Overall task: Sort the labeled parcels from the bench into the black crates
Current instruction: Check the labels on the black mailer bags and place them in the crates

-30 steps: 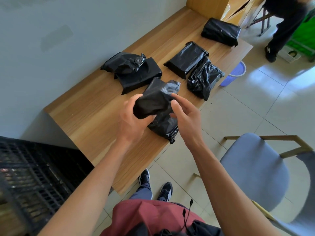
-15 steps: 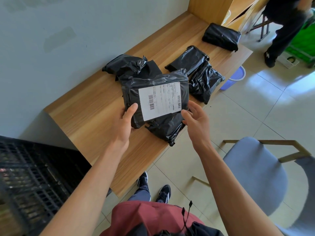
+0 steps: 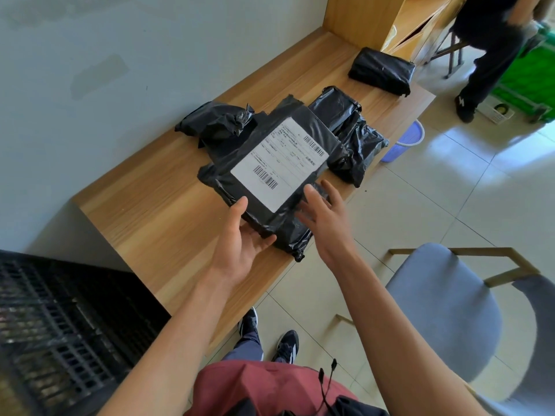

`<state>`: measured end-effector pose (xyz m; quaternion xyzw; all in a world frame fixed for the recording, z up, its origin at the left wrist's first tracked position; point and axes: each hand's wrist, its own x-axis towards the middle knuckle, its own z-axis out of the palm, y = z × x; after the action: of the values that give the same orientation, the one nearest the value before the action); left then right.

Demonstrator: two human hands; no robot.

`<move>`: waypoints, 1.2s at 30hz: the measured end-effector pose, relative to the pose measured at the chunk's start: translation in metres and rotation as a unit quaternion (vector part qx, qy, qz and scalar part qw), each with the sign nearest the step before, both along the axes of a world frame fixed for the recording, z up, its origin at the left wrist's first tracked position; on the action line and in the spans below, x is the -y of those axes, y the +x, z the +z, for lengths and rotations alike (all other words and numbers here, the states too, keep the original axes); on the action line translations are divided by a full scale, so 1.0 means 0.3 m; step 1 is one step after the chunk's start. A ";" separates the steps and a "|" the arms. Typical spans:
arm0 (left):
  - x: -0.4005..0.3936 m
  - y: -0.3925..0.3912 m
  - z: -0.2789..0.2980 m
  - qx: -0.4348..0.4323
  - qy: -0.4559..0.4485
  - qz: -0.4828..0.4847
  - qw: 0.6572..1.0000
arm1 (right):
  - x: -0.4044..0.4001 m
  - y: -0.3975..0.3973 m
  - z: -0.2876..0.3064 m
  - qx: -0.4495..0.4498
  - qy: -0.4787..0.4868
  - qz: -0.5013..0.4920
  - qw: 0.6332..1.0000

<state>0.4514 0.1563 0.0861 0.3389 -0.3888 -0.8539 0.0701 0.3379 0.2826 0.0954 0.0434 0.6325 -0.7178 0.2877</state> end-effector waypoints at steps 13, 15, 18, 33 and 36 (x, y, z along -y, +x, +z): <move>-0.053 0.023 -0.019 -0.006 -0.070 -0.092 0.993 | 0.002 -0.008 0.044 0.001 -0.074 -0.074 0.995; -0.036 0.040 -0.018 -0.017 -0.091 -0.108 0.990 | -0.013 -0.018 0.046 -0.002 -0.072 -0.076 0.994; 0.022 0.054 -0.002 -0.020 -0.119 -0.049 0.991 | -0.040 -0.029 0.052 -0.020 -0.062 -0.070 0.995; 0.011 -0.038 0.087 -0.031 -0.387 -0.073 0.919 | -0.086 0.010 0.071 -0.100 -0.009 -0.063 0.993; -0.016 -0.040 0.095 -0.037 -0.378 -0.067 0.923 | -0.100 0.012 0.071 -0.111 0.000 -0.076 0.991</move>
<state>0.4395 0.1611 0.1146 0.2283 -0.7013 -0.6585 0.1498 0.3415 0.3127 0.1168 0.0113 0.6555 -0.7379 0.1601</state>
